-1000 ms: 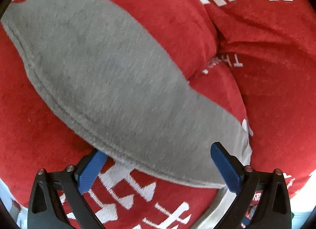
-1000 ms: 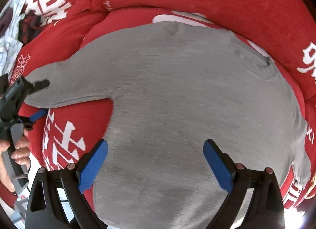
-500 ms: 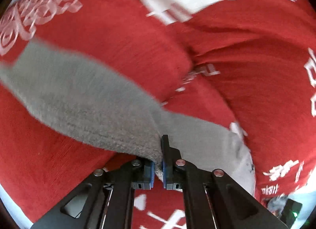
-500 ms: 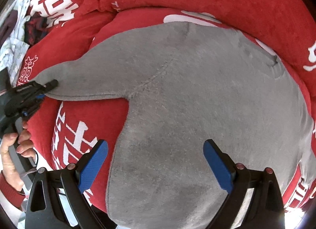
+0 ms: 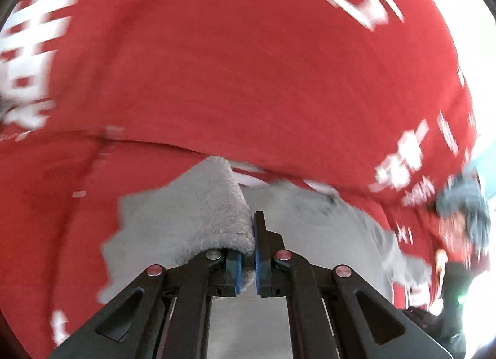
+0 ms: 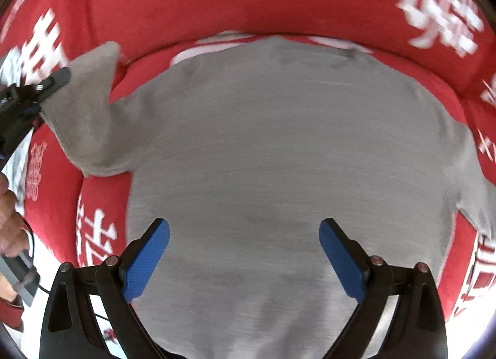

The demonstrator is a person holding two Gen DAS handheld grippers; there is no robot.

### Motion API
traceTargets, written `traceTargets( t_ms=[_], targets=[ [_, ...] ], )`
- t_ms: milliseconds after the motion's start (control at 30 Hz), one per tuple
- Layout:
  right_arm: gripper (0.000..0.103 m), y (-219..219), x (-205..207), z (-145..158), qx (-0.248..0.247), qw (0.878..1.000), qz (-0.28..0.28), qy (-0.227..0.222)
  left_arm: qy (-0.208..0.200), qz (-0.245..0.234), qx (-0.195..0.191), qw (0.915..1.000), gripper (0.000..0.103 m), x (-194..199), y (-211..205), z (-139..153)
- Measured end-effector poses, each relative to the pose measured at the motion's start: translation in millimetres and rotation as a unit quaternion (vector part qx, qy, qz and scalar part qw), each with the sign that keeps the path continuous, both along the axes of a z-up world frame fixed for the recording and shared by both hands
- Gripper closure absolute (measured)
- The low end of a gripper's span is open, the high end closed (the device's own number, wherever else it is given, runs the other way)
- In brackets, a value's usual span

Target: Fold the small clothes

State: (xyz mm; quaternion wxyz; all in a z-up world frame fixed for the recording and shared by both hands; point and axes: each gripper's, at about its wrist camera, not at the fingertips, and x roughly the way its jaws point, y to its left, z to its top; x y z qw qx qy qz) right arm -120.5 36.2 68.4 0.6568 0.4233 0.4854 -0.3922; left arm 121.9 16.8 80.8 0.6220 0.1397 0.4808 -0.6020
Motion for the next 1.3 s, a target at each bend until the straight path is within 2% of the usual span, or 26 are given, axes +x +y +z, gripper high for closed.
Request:
traceTargets(
  t_ms=[100, 167, 300, 333, 367, 400, 433, 467, 633, 733, 800, 933, 1033, 1100, 1200, 1300],
  targets=[
    [0.005, -9, -44, -1, -0.001, 0.999, -0.049, -0.002, -0.028, -0.071, 0.033, 0.9965, 0.096, -69, -33, -22],
    [0.005, -15, -77, -7, 0.007, 0.997, -0.081, -0.003, -0.047, -0.103, 0.062, 0.9917, 0.096, -99, -38, -43],
    [0.005, -24, -130, -20, 0.030, 0.991, -0.127, -0.002, -0.115, -0.124, 0.128, 0.9774, 0.096, -143, -43, -73],
    [0.005, -26, -137, -21, 0.032, 0.991, -0.129, -0.002, -0.125, -0.116, 0.141, 0.9751, 0.091, -147, -41, -78],
    [0.005, -29, -145, -23, 0.033, 0.991, -0.128, -0.001, -0.129, -0.107, 0.154, 0.9738, 0.064, -149, -39, -80],
    [0.005, -30, -148, -23, 0.032, 0.992, -0.125, 0.000, -0.131, -0.094, 0.158, 0.9742, 0.044, -149, -37, -80],
    [0.005, -34, -151, -23, 0.030, 0.992, -0.118, 0.002, -0.139, -0.071, 0.154, 0.9757, 0.012, -148, -32, -75],
    [0.005, -36, -152, -24, 0.029, 0.993, -0.112, 0.004, -0.151, -0.052, 0.143, 0.9768, 0.007, -147, -25, -66],
    [0.005, -52, -137, -19, -0.002, 0.998, -0.064, 0.007, -0.149, -0.030, 0.137, 0.9789, 0.007, -136, 8, -28],
    [0.005, -60, -101, -7, -0.041, 0.999, -0.004, -0.005, -0.156, 0.020, 0.143, 0.9772, 0.007, -96, 34, -10],
    [0.005, -60, -66, 3, -0.063, 0.997, 0.046, -0.019, -0.155, 0.058, 0.160, 0.9732, 0.007, -71, 46, -10],
    [0.005, -55, 17, 13, -0.101, 0.983, 0.148, -0.037, -0.118, 0.125, 0.217, 0.9609, 0.007, -15, 71, -37],
    [0.005, -49, 68, 7, -0.114, 0.970, 0.212, -0.038, -0.089, 0.145, 0.229, 0.9584, 0.007, 2, 90, -52],
    [0.006, -42, 99, -4, -0.131, 0.956, 0.263, -0.014, -0.081, 0.148, 0.232, 0.9580, 0.007, 7, 98, -60],
    [0.009, -32, 128, -20, -0.148, 0.939, 0.310, 0.014, -0.070, 0.157, 0.237, 0.9562, 0.007, 15, 105, -69],
    [0.014, -32, 147, -30, -0.148, 0.934, 0.325, 0.015, -0.053, 0.170, 0.237, 0.9551, 0.007, 20, 102, -83]
  ],
)
